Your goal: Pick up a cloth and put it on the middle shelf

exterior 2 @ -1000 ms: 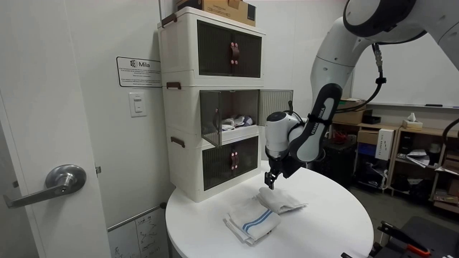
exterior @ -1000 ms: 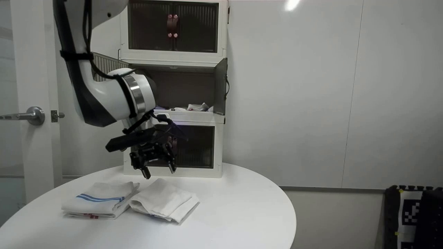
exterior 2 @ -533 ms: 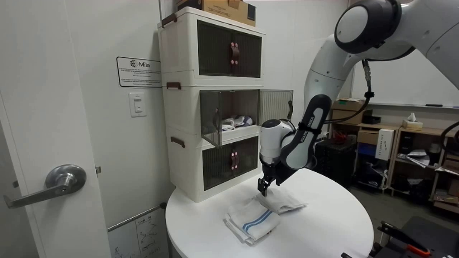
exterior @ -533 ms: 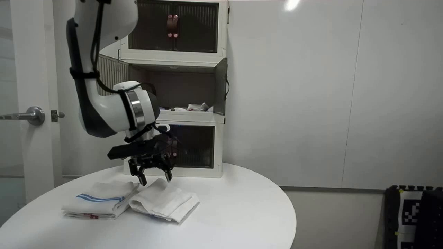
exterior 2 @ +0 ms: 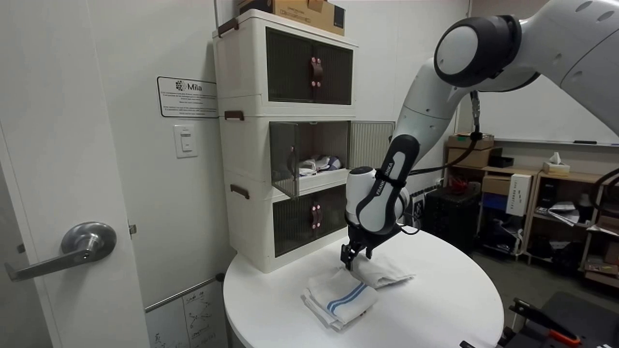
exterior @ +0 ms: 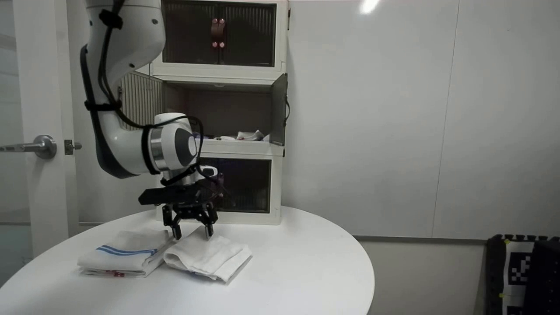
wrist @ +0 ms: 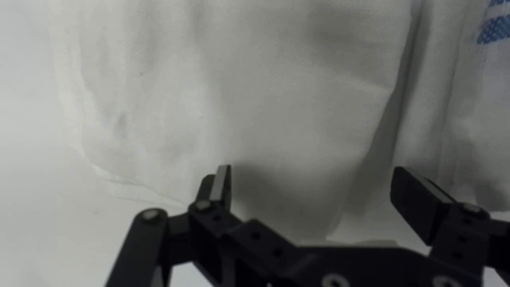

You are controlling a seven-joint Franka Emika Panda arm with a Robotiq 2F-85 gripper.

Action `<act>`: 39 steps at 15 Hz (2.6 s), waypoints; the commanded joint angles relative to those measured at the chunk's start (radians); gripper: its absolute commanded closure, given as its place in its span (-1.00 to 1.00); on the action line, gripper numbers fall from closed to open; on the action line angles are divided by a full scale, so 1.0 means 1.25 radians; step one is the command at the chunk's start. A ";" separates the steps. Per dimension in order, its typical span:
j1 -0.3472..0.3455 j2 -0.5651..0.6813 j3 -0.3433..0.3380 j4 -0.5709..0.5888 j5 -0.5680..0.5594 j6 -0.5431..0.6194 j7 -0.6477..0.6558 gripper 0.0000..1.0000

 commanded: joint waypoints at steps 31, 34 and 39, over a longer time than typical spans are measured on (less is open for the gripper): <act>0.251 -0.212 -0.245 0.005 0.063 -0.111 -0.040 0.94; 0.261 -0.236 -0.260 -0.002 0.024 -0.103 -0.012 0.94; 0.249 -0.280 -0.237 -0.021 -0.002 -0.091 -0.028 0.94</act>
